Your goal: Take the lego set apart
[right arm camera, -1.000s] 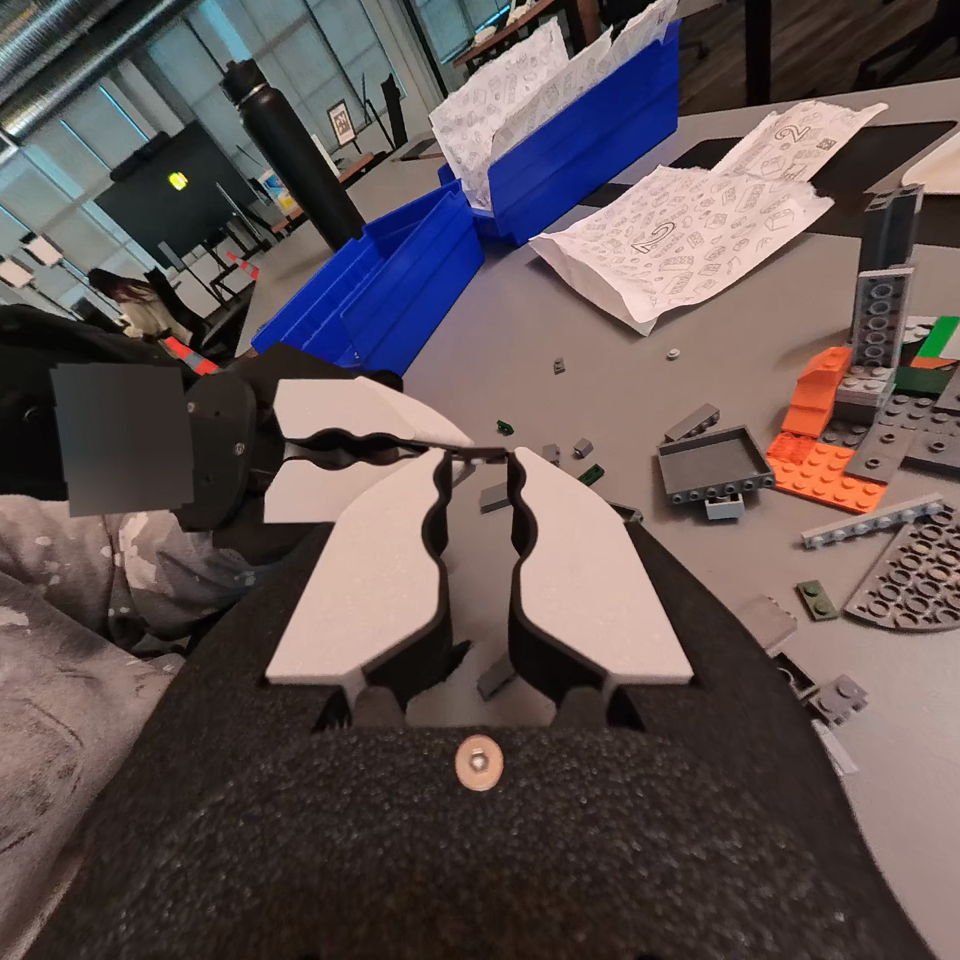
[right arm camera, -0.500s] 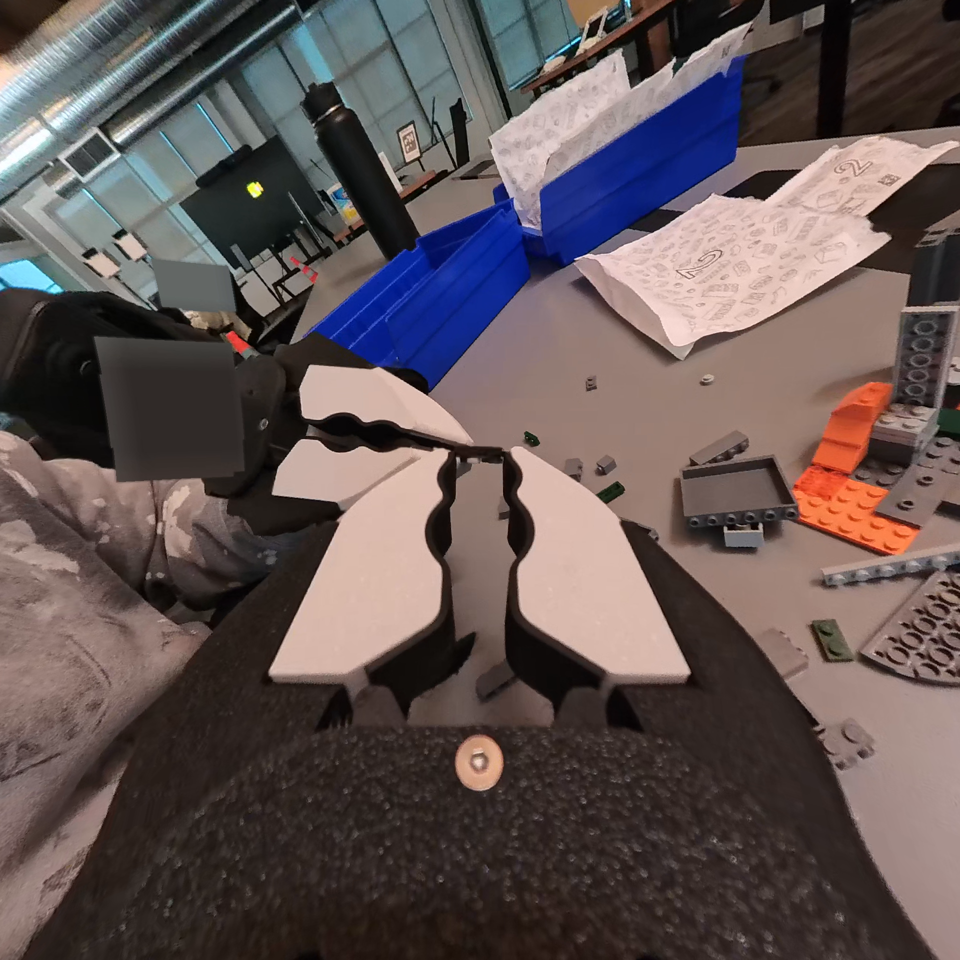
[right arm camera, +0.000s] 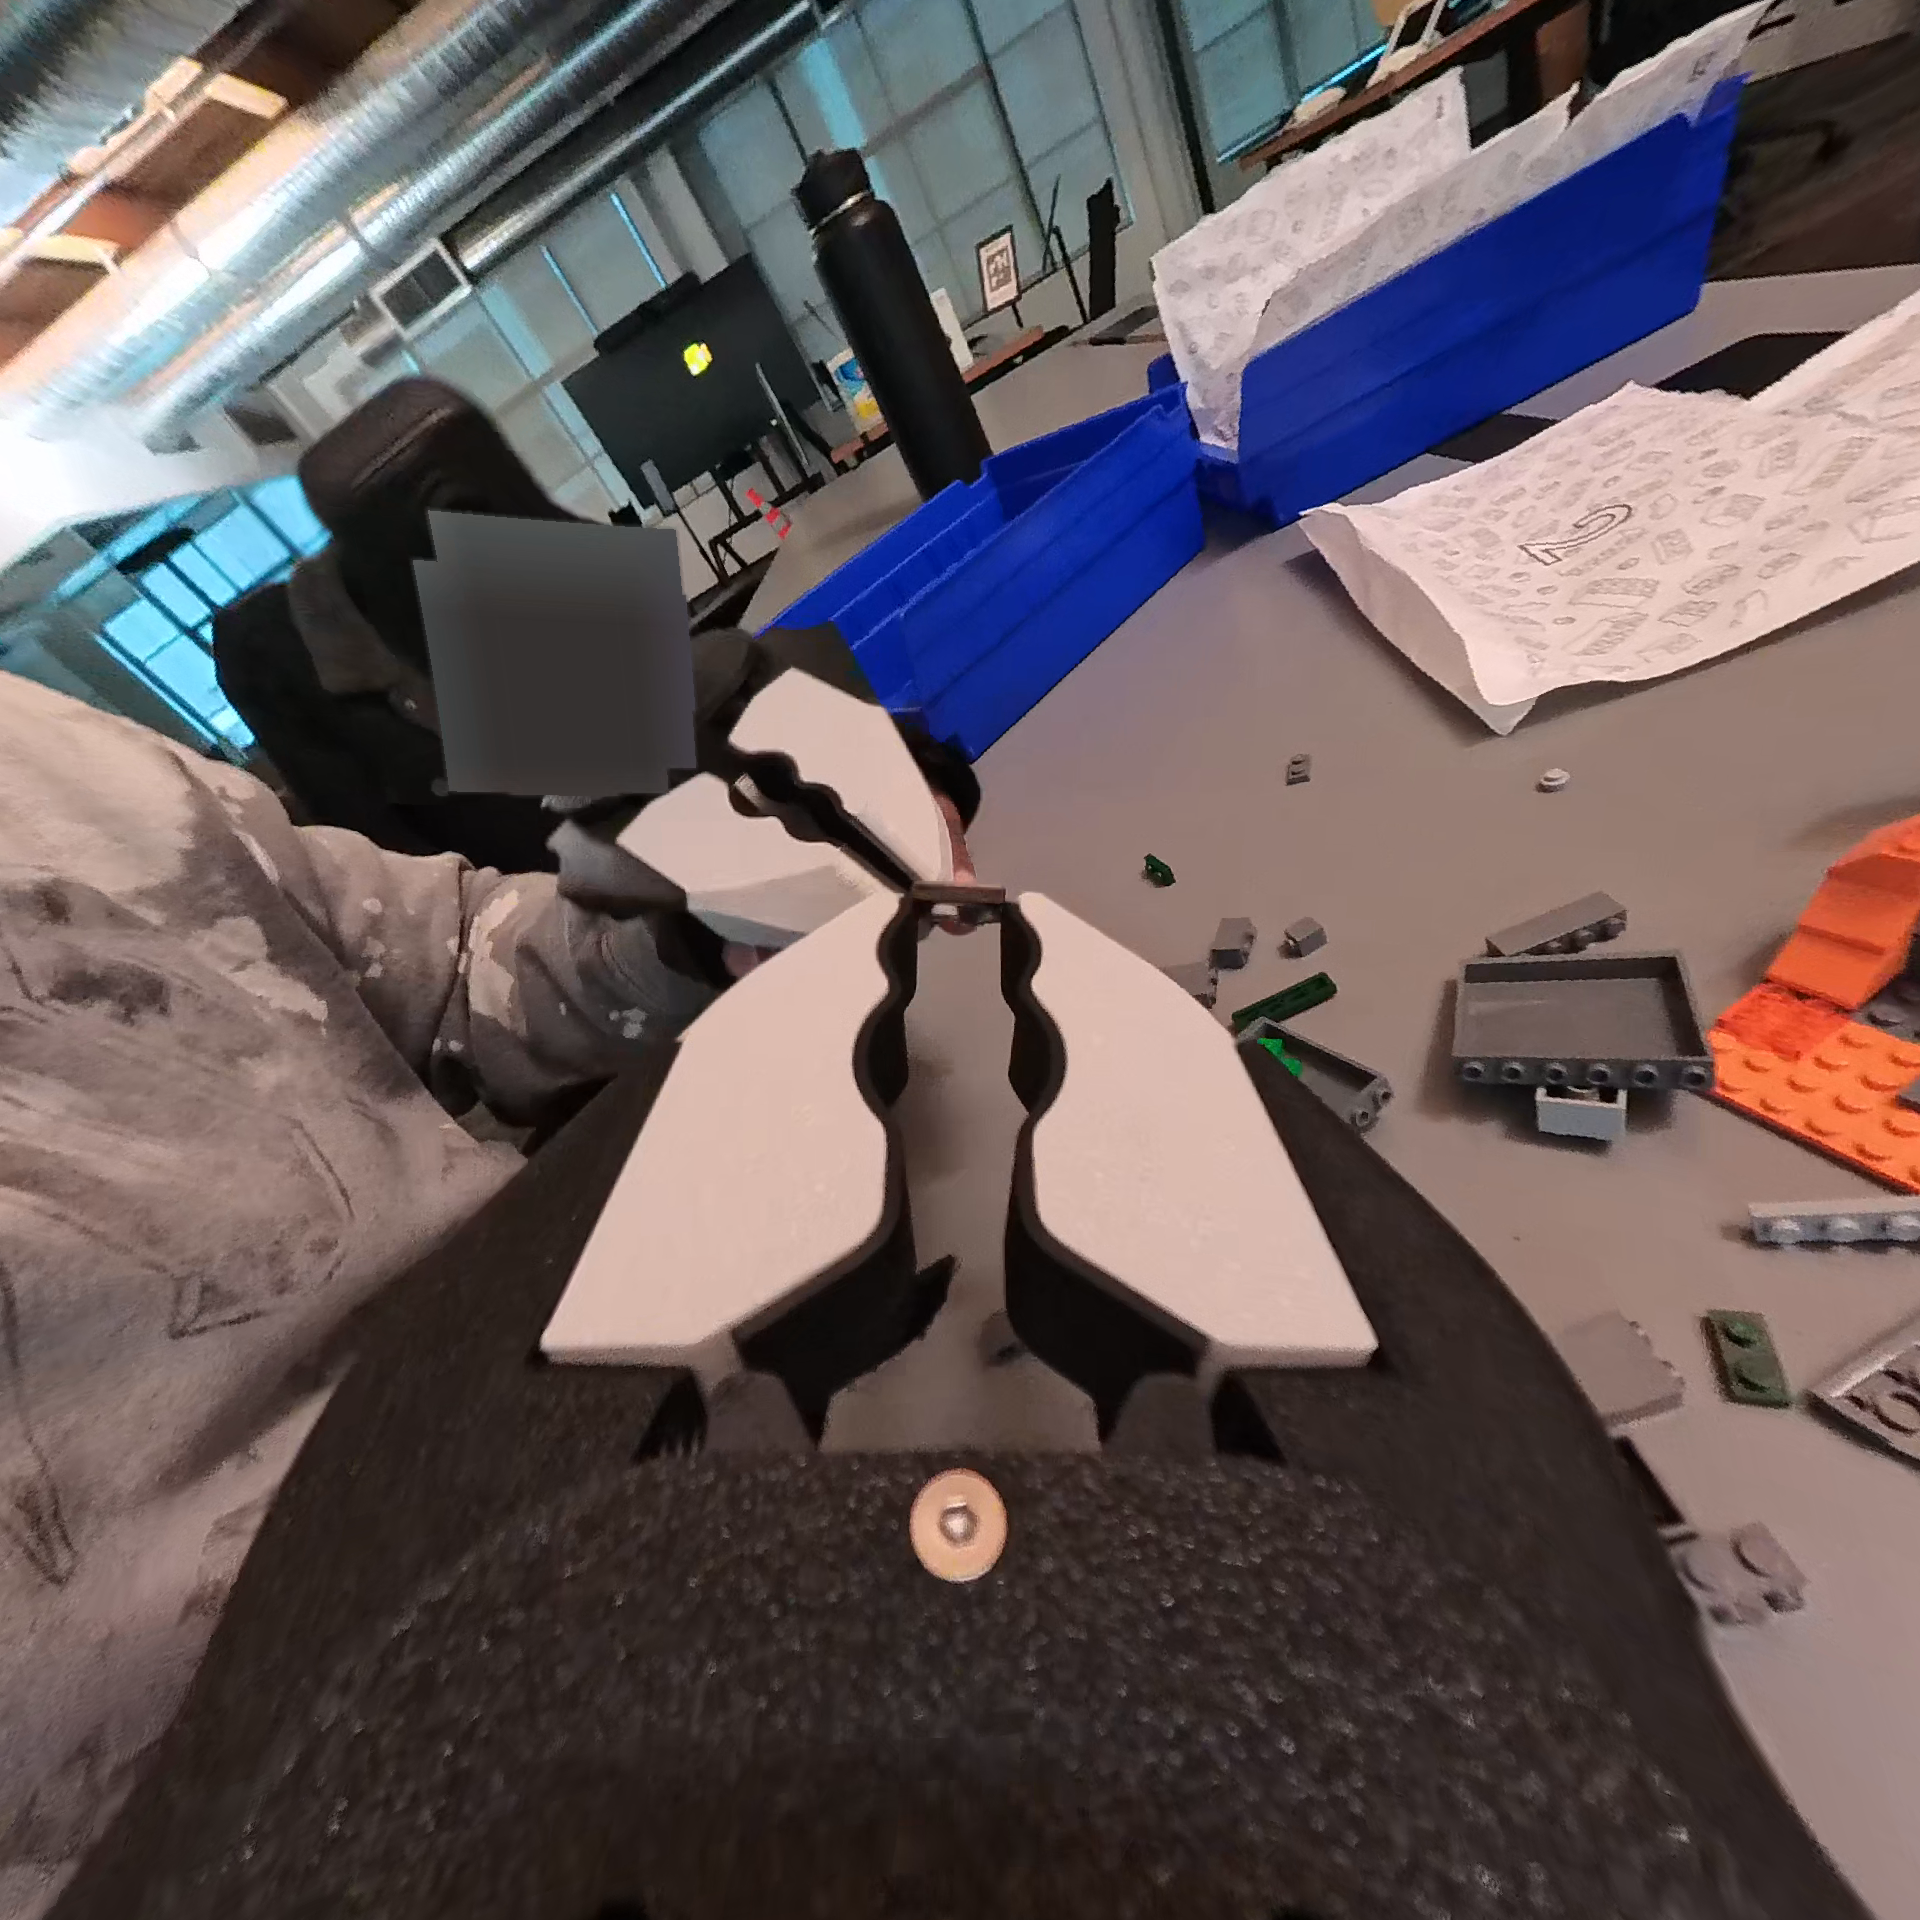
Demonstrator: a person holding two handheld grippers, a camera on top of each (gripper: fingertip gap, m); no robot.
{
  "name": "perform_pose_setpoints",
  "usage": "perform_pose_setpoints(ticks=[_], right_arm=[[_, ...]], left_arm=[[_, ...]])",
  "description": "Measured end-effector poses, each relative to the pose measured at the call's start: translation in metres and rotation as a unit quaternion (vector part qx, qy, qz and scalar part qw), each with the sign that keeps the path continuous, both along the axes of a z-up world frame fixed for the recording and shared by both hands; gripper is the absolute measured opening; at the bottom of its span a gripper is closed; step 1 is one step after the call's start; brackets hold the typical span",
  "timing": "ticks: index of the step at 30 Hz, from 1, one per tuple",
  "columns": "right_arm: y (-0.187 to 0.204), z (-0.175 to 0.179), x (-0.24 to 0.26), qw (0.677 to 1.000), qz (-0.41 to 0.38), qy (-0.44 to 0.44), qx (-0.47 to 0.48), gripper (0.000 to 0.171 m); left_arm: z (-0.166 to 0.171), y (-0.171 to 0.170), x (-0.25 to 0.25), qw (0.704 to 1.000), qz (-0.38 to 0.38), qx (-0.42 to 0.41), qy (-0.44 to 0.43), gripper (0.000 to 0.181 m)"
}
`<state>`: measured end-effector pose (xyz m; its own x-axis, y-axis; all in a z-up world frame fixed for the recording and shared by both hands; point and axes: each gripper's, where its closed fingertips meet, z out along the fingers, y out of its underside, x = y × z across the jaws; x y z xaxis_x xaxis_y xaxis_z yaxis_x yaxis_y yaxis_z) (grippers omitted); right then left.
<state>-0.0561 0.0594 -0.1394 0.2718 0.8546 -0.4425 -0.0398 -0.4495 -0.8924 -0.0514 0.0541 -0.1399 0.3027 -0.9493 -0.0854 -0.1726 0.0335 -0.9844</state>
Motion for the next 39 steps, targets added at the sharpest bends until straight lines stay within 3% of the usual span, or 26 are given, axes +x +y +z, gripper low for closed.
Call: perform_pose_setpoints(ticks=[6, 12, 14, 19, 26, 39], right_arm=[[-0.008, -0.005, 0.001, 0.997, 0.023, -0.044, 0.053, 0.015], [-0.013, -0.007, 0.003, 0.989, 0.033, -0.09, 0.112, 0.016], [-0.012, -0.01, 0.003, 0.99, 0.033, -0.089, 0.101, 0.016], [-0.01, -0.008, -0.001, 0.996, 0.031, -0.059, 0.061, 0.015], [-0.006, -0.005, 0.003, 0.997, 0.042, 0.022, -0.057, 0.015], [-0.013, -0.007, -0.003, 0.978, 0.09, 0.081, -0.173, 0.015]], left_arm=[[-0.005, -0.01, 0.001, 0.986, -0.085, -0.142, -0.03, 0.0], [-0.007, -0.016, 0.002, 0.972, -0.119, -0.2, -0.041, 0.0], [-0.009, -0.013, 0.001, 0.978, -0.103, -0.177, -0.031, 0.0], [-0.016, -0.007, 0.0, 0.998, -0.042, 0.003, 0.041, 0.0], [-0.009, -0.005, -0.002, 0.993, -0.016, 0.1, 0.057, 0.011], [-0.004, -0.013, -0.001, 0.97, 0.0, 0.224, 0.091, 0.004]])
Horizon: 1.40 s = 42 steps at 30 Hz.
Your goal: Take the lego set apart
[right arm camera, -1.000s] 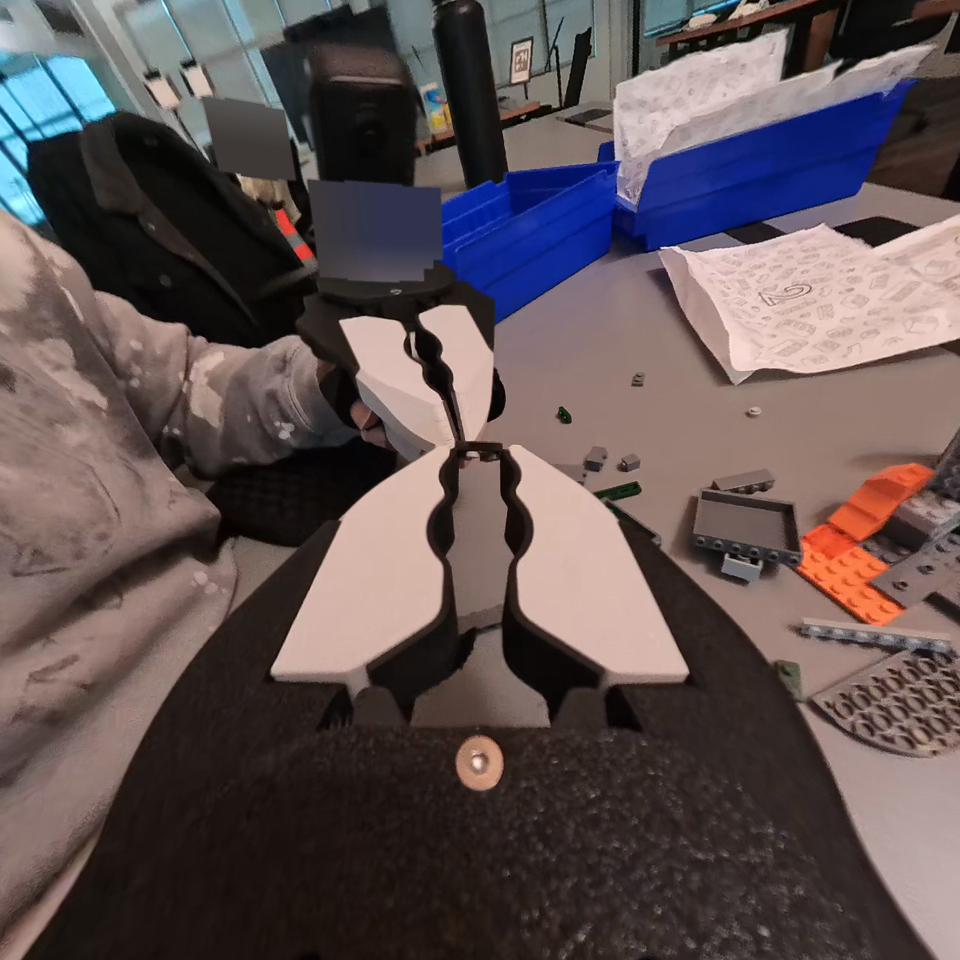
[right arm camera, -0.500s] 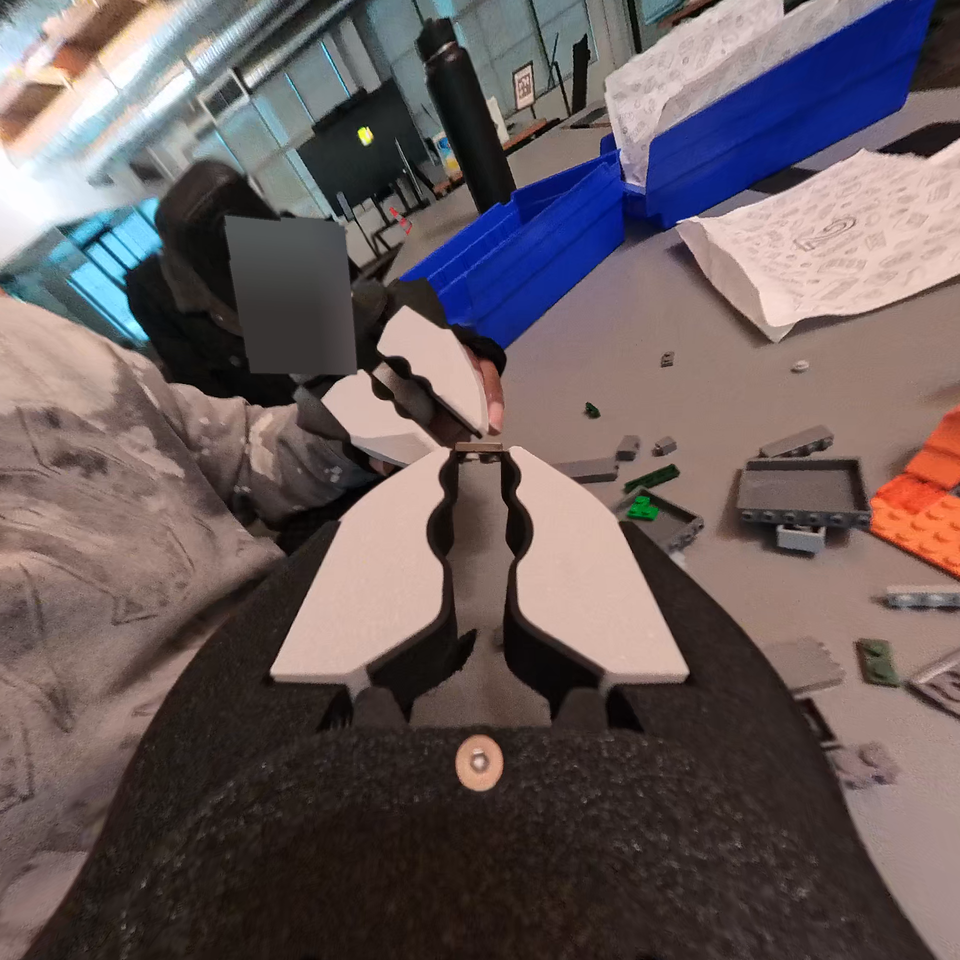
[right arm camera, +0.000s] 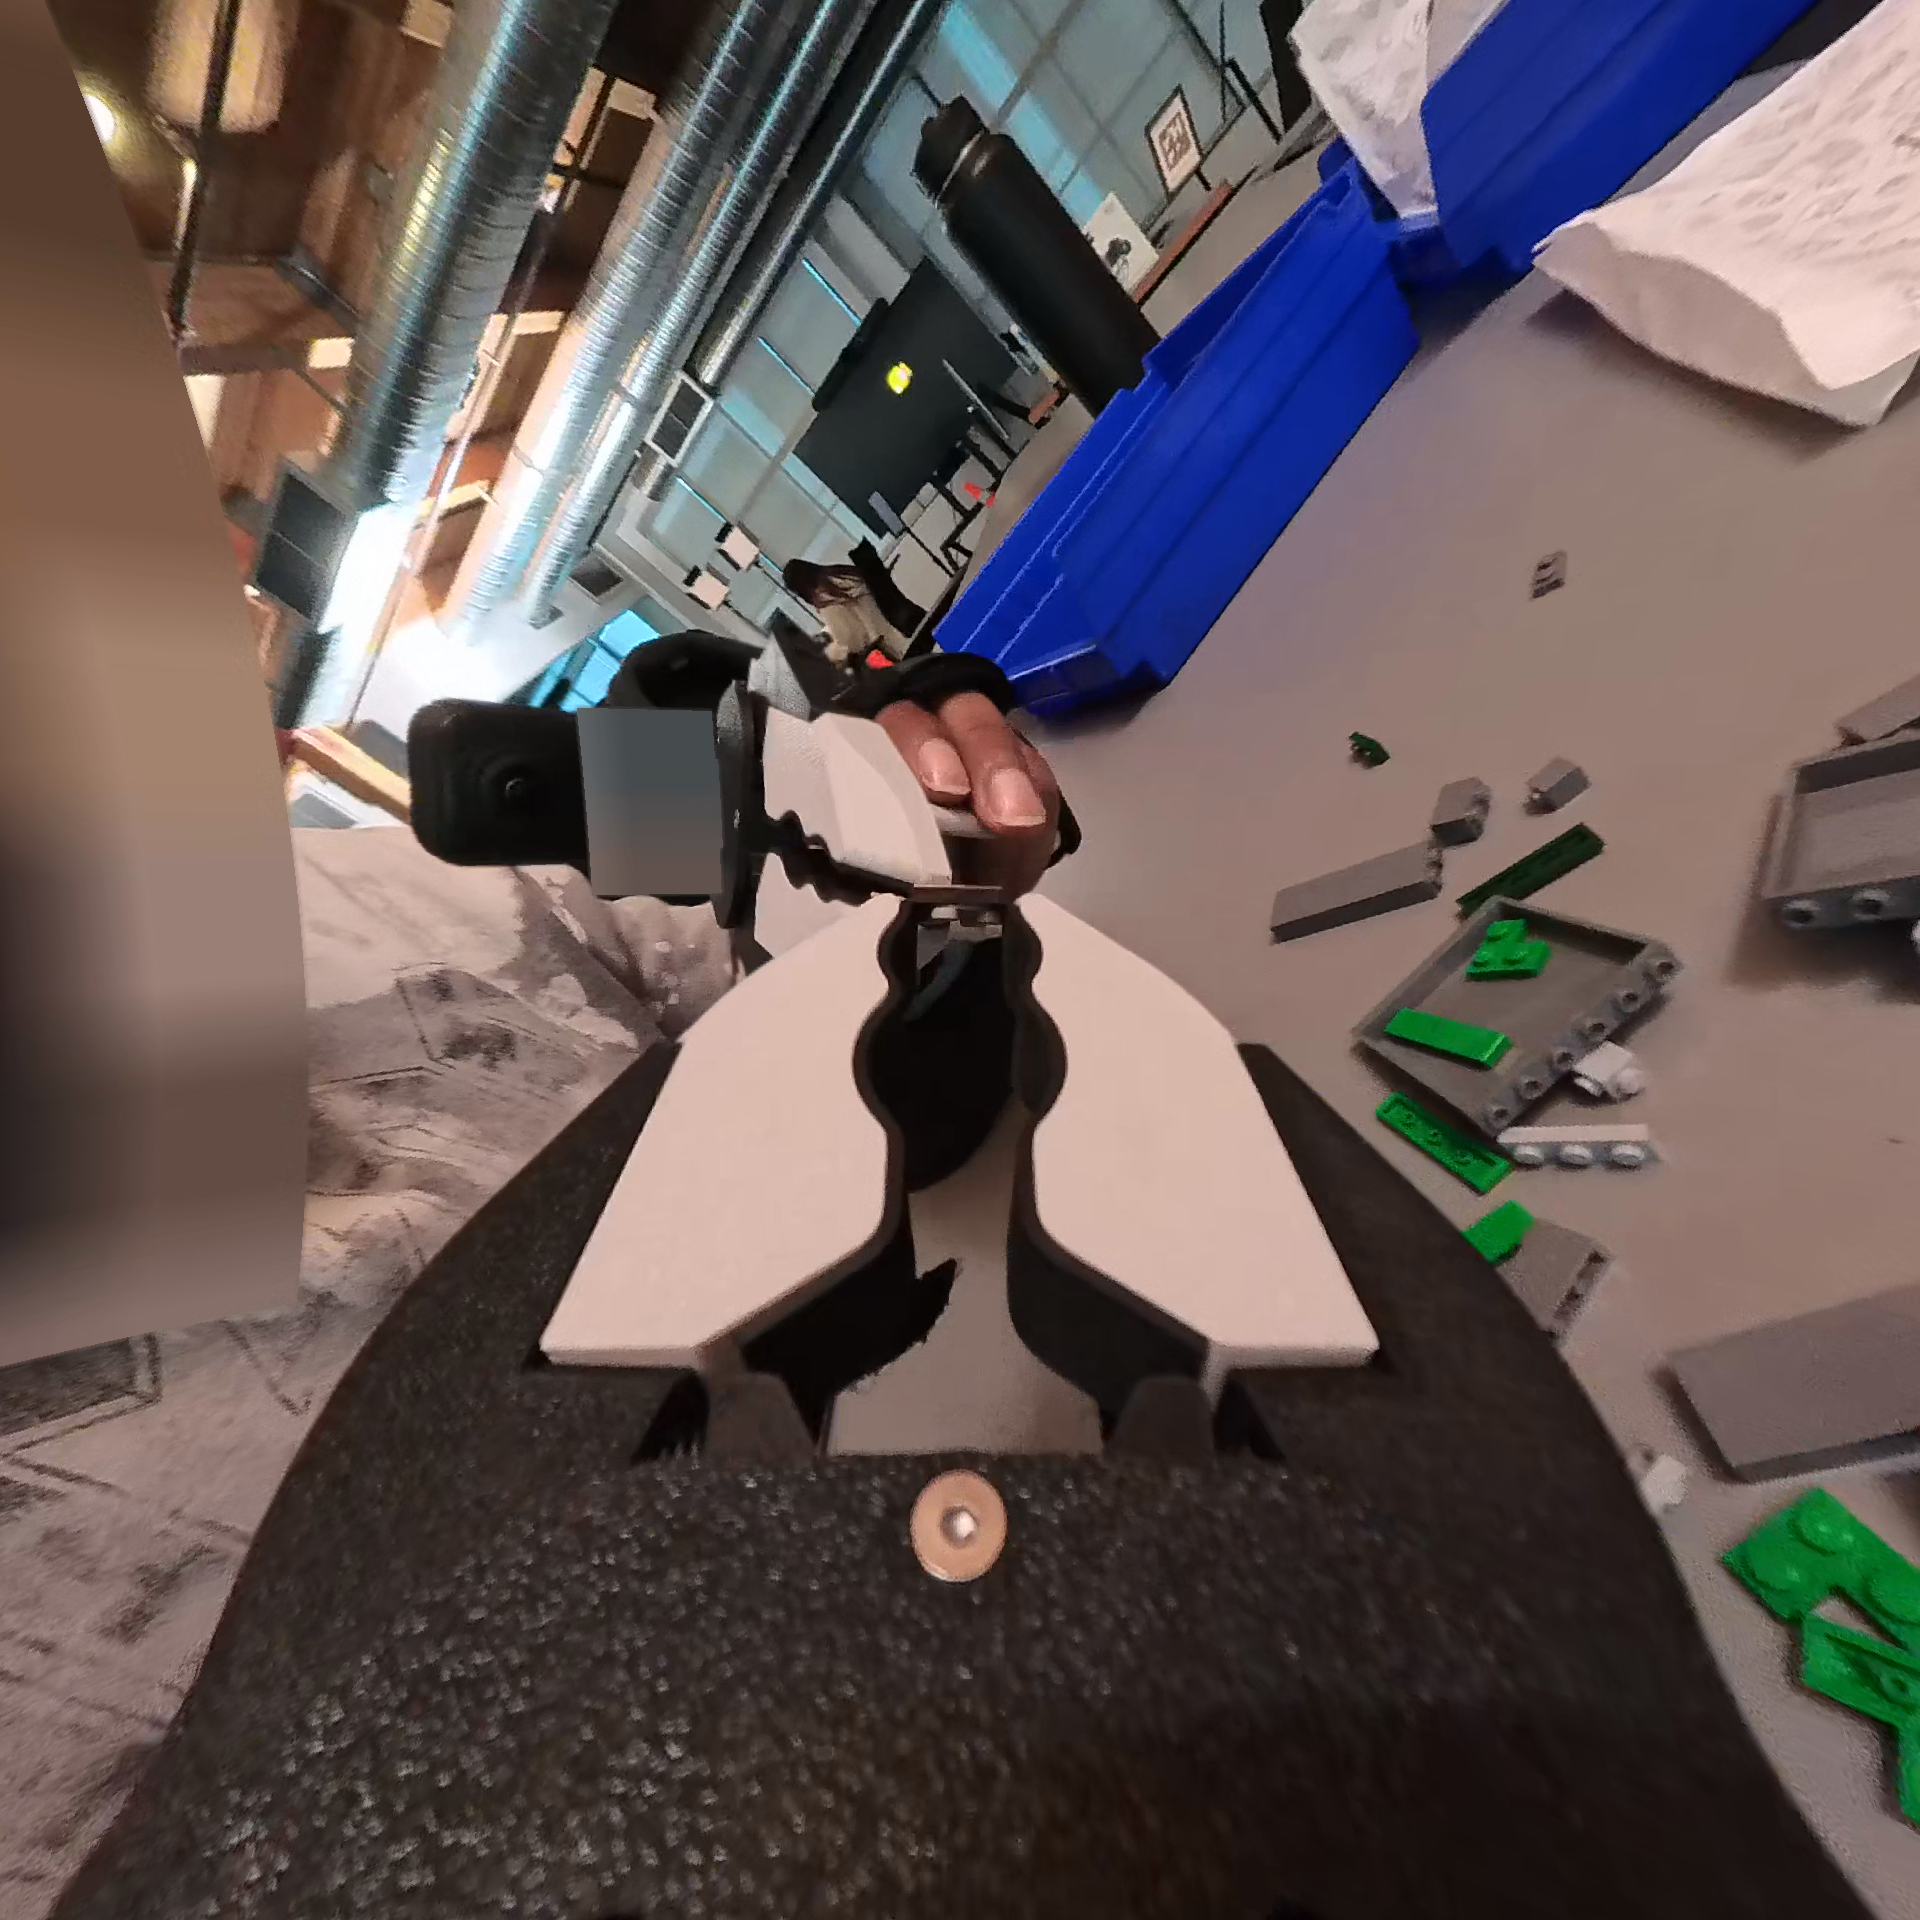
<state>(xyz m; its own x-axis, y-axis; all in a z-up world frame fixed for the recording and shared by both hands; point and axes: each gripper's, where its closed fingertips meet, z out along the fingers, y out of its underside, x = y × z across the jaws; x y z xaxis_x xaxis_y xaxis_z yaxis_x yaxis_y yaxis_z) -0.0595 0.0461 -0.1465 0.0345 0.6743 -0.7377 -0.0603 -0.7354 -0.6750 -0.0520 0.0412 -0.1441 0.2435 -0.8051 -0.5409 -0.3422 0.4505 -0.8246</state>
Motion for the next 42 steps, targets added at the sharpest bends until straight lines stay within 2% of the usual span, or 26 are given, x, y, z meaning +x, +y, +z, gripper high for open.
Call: perform_pose_setpoints(ticks=[15, 23, 31, 39, 42], right_arm=[[-0.01, -0.006, -0.005, 0.994, 0.059, 0.03, -0.088, 0.015], [-0.016, -0.015, -0.005, 0.989, 0.091, 0.017, -0.114, 0.015], [-0.038, -0.017, -0.001, 0.986, 0.162, -0.011, -0.043, 0.015], [-0.038, -0.014, 0.0, 0.989, 0.14, -0.035, 0.019, 0.01], [-0.036, -0.011, -0.001, 0.99, 0.124, -0.045, 0.055, 0.009]], left_arm=[[-0.007, -0.008, -0.001, 0.999, -0.037, -0.025, 0.025, 0.006], [-0.018, -0.013, -0.003, 0.995, -0.063, -0.059, 0.052, 0.006], [-0.016, -0.033, -0.002, 0.97, -0.152, -0.186, 0.025, 0.004], [-0.011, -0.032, -0.002, 0.954, -0.169, -0.249, -0.009, 0.004], [-0.006, -0.031, -0.003, 0.935, -0.181, -0.304, -0.033, 0.004]])
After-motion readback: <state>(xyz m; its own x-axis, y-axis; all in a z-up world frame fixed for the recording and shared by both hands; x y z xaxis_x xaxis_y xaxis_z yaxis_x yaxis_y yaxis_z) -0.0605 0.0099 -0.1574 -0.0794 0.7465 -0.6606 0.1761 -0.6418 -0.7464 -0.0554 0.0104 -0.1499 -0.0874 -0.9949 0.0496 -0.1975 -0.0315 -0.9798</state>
